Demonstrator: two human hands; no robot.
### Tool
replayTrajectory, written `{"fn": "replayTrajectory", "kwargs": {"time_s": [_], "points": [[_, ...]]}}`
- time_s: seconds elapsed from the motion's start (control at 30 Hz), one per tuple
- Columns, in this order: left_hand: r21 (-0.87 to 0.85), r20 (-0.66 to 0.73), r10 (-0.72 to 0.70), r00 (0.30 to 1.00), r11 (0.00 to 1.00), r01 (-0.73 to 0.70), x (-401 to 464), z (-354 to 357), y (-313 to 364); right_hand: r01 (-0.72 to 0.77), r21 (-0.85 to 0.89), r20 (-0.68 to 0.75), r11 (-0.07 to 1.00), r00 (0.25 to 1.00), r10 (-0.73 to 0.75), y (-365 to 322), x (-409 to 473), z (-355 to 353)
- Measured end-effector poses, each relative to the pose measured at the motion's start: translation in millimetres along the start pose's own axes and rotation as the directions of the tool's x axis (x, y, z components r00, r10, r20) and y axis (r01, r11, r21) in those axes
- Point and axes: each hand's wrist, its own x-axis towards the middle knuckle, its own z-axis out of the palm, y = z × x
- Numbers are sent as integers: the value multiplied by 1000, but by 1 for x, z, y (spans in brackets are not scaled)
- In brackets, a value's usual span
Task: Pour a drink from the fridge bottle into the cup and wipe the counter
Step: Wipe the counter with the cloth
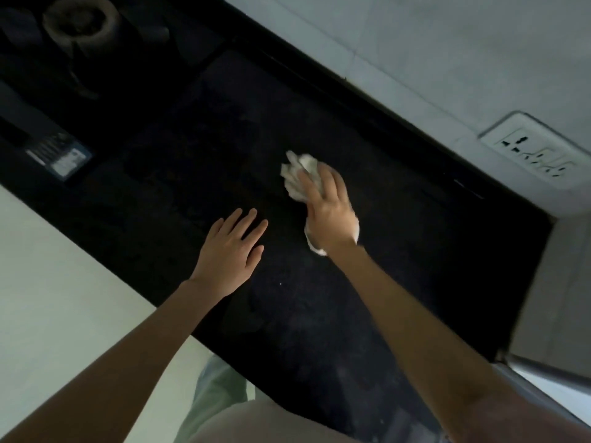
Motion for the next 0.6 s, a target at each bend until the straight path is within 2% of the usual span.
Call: {"fn": "replayTrajectory", "kwargs": {"time_s": [0.07, 0.13, 0.2, 0.3, 0.37, 0.43, 0.47, 0.53, 0.6], "points": [[-1, 0, 3, 1000, 1000, -3, 0, 2, -1, 35, -16, 64, 999, 997, -34, 7, 42, 1], [4, -2, 9, 1000, 1000, -9, 1, 2, -2, -27, -22, 104, 999, 994, 29, 30, 74, -3], [12, 3, 8, 1000, 1000, -8, 0, 2, -2, -157, -18, 26, 987, 987, 157, 61, 81, -7], [13, 25, -5, 1000, 1000, 5, 0, 0, -1, -366, 23, -66, 931, 928, 366, 88, 46, -14], [19, 44, -9, 999, 1000, 8, 0, -1, 0, -412, 12, -223, 911, 887, 404, 75, 6, -15], [27, 52, -10, 999, 1000, 9, 0, -1, 0, -340, 13, -287, 940, 899, 329, 48, -24, -8], [24, 50, -11, 999, 1000, 10, 0, -1, 0, -267, 24, -249, 963, 932, 264, 34, -29, -6], [13, 39, -10, 999, 1000, 9, -1, -1, 0, -109, 43, -79, 993, 991, 112, 11, -18, -1], [6, 24, -13, 1000, 1000, 13, -2, 0, 0, 53, 2, 77, 999, 996, -53, -6, 18, 3]]}}
